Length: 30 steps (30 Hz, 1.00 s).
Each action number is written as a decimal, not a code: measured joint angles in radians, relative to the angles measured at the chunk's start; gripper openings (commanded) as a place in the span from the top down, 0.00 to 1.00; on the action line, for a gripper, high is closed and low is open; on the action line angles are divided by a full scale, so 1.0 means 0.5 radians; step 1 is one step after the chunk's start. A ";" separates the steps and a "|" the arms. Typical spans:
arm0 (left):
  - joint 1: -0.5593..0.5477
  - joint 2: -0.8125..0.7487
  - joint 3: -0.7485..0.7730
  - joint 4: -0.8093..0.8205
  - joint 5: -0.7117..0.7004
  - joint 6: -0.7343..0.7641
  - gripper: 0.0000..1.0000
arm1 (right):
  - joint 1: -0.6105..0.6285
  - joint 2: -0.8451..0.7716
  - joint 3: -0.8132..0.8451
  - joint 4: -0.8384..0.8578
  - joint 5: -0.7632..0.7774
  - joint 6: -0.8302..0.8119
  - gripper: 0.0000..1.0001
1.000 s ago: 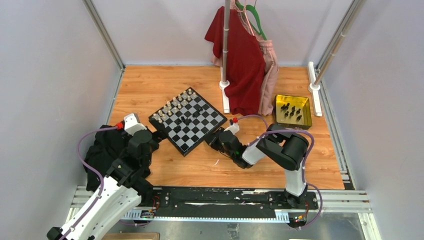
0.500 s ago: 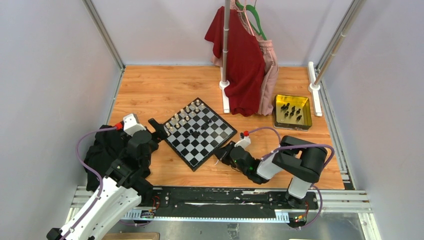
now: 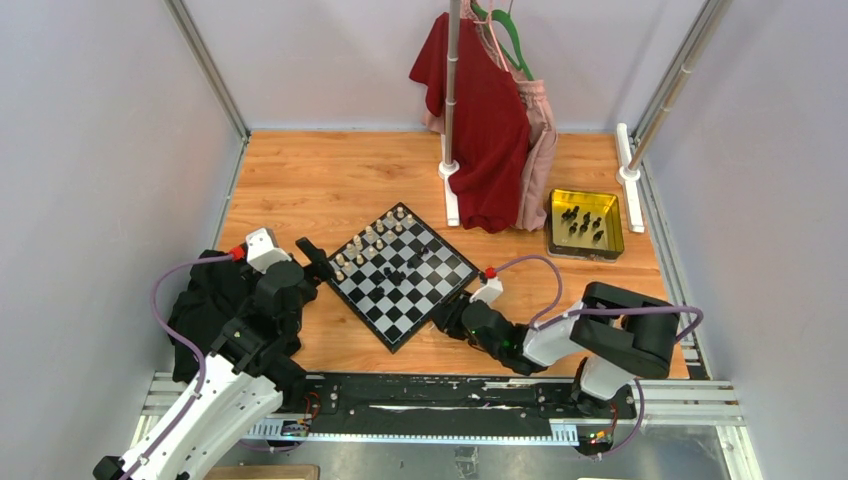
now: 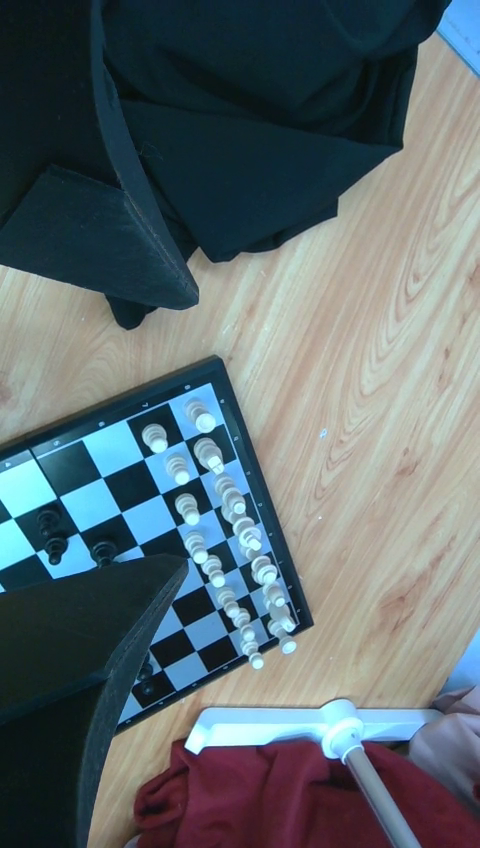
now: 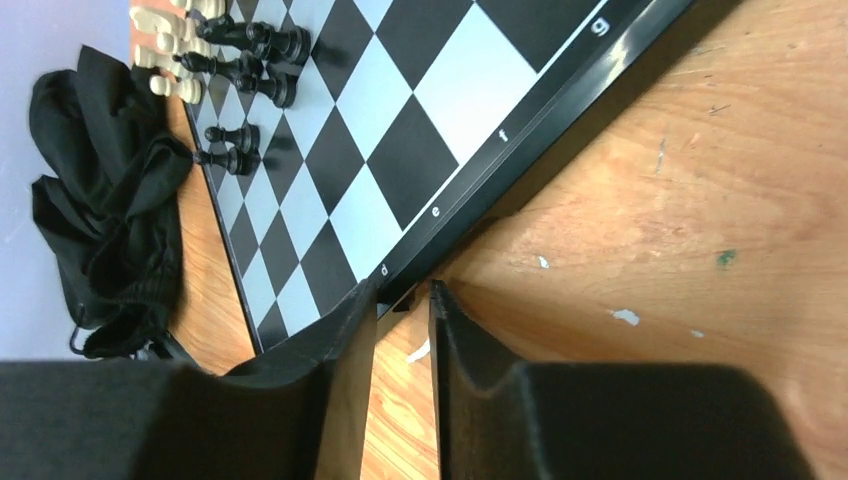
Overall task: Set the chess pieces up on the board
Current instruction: Move the chessboard to the center of the board, then pick up the chess piece from the chessboard.
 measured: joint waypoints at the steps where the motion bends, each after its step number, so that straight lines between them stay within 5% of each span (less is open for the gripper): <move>1: 0.000 -0.001 0.000 -0.001 -0.002 0.000 0.00 | 0.010 -0.020 0.017 -0.054 -0.001 -0.039 0.62; 6: 0.000 0.000 -0.001 0.000 -0.011 -0.001 0.00 | 0.057 -0.196 0.127 -0.442 0.007 -0.246 0.55; 17: 0.000 0.005 -0.001 0.004 -0.013 0.002 0.00 | 0.090 -0.750 0.547 -1.611 0.171 -0.826 0.56; 30: 0.000 0.137 -0.011 0.126 0.035 0.000 0.00 | -0.358 -0.097 1.388 -2.118 0.060 -1.737 0.65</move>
